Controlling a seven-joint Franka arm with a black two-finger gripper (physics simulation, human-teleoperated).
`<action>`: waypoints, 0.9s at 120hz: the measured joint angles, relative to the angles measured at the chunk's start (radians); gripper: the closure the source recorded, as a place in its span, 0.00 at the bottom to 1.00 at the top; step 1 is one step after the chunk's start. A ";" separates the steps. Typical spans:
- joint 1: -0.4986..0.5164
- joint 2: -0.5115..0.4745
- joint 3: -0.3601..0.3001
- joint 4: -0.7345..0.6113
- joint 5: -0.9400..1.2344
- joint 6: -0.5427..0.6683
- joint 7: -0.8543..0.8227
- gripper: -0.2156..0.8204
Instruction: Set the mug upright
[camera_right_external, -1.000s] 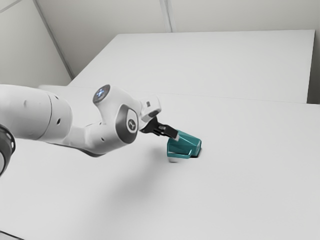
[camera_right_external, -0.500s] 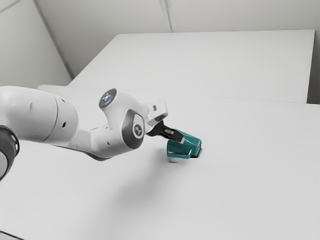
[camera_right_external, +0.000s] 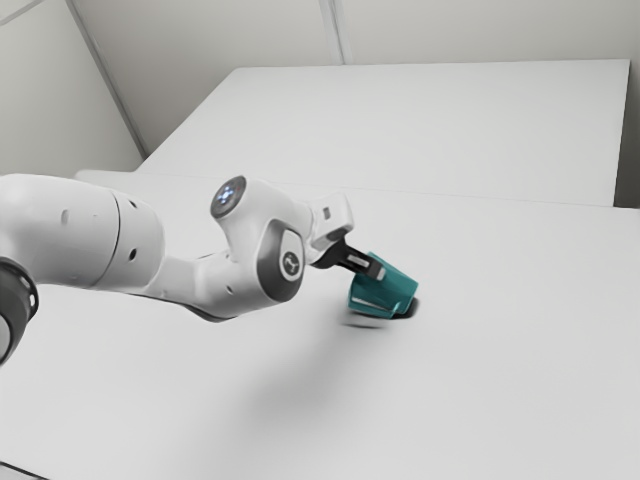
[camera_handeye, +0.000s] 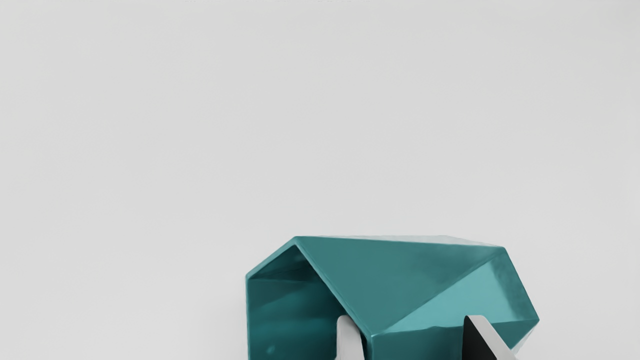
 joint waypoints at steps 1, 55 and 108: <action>-0.001 0.001 0.000 0.001 0.000 0.000 0.000 0.68; -0.070 0.079 -0.013 0.093 -0.012 0.035 -0.019 0.74; -0.079 0.057 -0.036 0.098 -0.015 0.049 -0.075 0.94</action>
